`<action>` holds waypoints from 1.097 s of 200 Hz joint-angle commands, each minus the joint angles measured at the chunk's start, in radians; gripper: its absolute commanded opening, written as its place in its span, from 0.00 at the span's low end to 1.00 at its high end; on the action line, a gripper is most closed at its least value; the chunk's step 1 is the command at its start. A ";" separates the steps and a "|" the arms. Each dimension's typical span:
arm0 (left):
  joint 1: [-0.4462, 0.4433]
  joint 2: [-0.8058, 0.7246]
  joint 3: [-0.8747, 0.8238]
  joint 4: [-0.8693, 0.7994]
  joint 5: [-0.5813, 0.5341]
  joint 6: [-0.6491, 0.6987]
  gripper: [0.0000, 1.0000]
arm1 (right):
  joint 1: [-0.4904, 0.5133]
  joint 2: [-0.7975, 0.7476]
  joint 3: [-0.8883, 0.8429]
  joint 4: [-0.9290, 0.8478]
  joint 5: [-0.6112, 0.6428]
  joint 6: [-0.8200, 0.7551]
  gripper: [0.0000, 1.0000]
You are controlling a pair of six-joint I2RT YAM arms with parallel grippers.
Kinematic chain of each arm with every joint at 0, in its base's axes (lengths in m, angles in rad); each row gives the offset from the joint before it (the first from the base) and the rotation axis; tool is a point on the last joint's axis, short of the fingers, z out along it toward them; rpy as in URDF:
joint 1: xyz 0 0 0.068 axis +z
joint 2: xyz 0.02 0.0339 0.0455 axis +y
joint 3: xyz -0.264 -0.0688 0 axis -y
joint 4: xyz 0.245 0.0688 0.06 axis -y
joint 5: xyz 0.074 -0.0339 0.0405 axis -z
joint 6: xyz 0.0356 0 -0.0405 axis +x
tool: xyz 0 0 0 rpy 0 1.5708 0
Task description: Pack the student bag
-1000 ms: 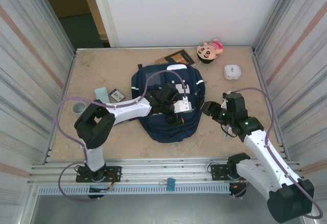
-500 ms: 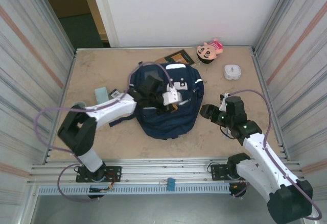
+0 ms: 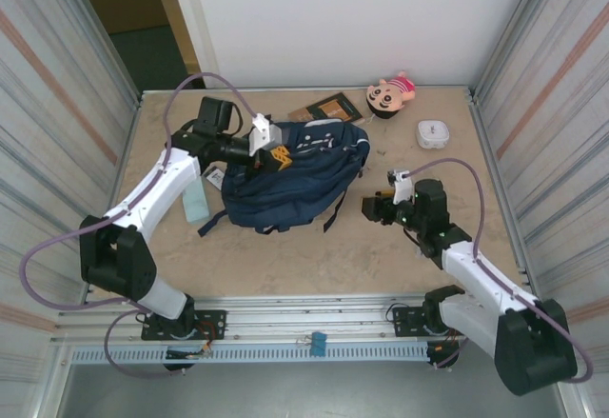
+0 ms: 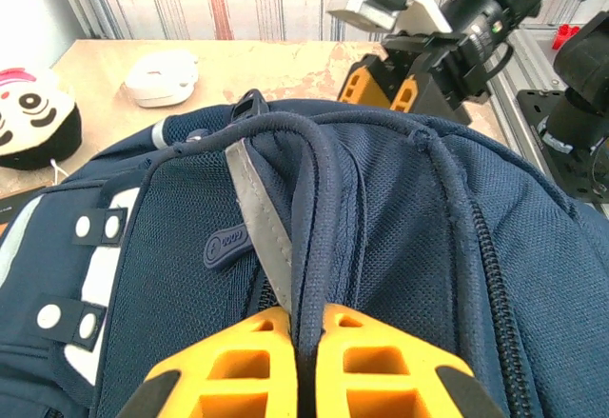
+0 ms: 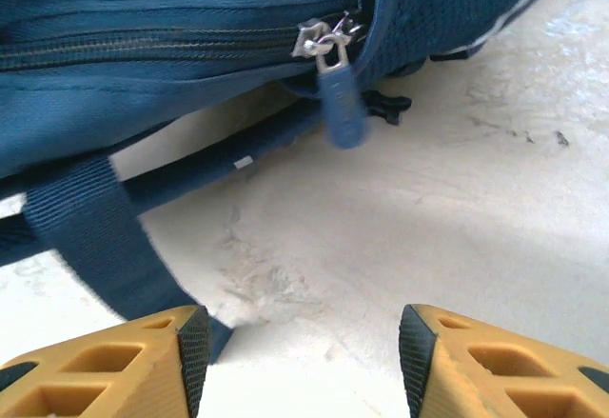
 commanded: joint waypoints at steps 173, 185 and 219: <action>0.038 -0.067 -0.013 0.053 0.053 0.077 0.00 | -0.014 0.356 0.208 0.171 -0.325 -0.329 0.20; 0.041 -0.064 -0.021 0.072 0.030 0.061 0.00 | -0.013 0.344 0.213 0.144 -0.335 -0.333 0.16; 0.043 -0.060 -0.043 0.126 -0.054 0.018 0.00 | -0.028 0.316 0.243 0.043 -0.366 -0.347 0.09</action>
